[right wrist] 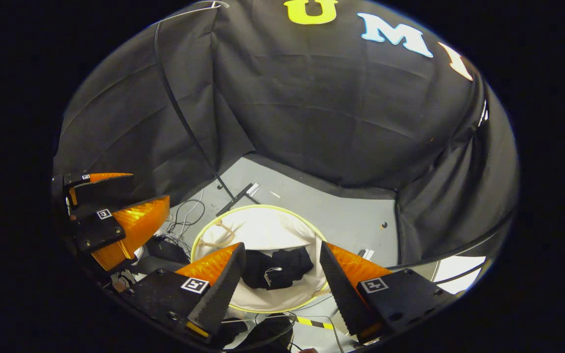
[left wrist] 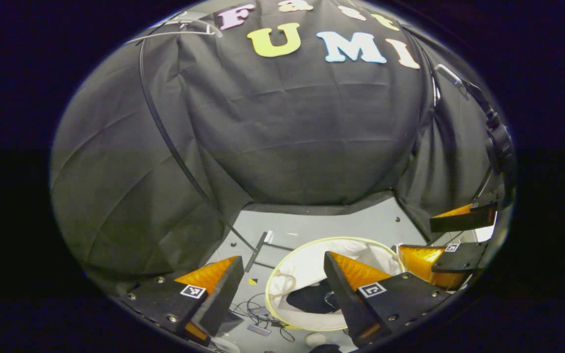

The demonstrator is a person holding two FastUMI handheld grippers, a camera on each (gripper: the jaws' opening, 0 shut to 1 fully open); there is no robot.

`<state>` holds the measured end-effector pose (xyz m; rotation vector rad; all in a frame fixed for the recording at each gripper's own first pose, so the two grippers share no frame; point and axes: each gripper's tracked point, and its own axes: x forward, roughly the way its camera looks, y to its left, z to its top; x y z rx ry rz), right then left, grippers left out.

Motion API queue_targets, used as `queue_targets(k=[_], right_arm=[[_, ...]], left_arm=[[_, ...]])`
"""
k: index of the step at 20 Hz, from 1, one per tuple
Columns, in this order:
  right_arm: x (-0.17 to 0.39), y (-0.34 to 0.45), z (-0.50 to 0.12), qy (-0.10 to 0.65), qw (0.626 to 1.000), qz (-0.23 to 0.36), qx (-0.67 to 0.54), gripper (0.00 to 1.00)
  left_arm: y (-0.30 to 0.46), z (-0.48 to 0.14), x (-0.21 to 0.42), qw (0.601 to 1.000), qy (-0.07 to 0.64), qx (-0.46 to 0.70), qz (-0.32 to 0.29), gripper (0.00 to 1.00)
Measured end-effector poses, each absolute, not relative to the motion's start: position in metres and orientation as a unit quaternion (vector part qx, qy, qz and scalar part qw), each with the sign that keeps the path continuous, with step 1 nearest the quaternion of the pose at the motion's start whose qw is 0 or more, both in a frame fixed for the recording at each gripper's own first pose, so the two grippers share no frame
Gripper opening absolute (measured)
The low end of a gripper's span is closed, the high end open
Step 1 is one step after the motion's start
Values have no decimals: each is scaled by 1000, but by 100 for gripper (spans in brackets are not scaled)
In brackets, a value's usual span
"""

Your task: Grasp the clothes on the hanger with both hands and then place them into the laundry hamper below.

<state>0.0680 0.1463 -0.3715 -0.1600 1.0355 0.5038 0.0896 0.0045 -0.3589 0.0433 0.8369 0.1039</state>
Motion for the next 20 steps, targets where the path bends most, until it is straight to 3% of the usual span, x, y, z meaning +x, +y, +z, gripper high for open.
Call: queue_targets(k=[20], right_arm=[[71,116,-129,234,963,129,-40,96]], left_arm=[[30,-111,98,985,169,18,-27,95]])
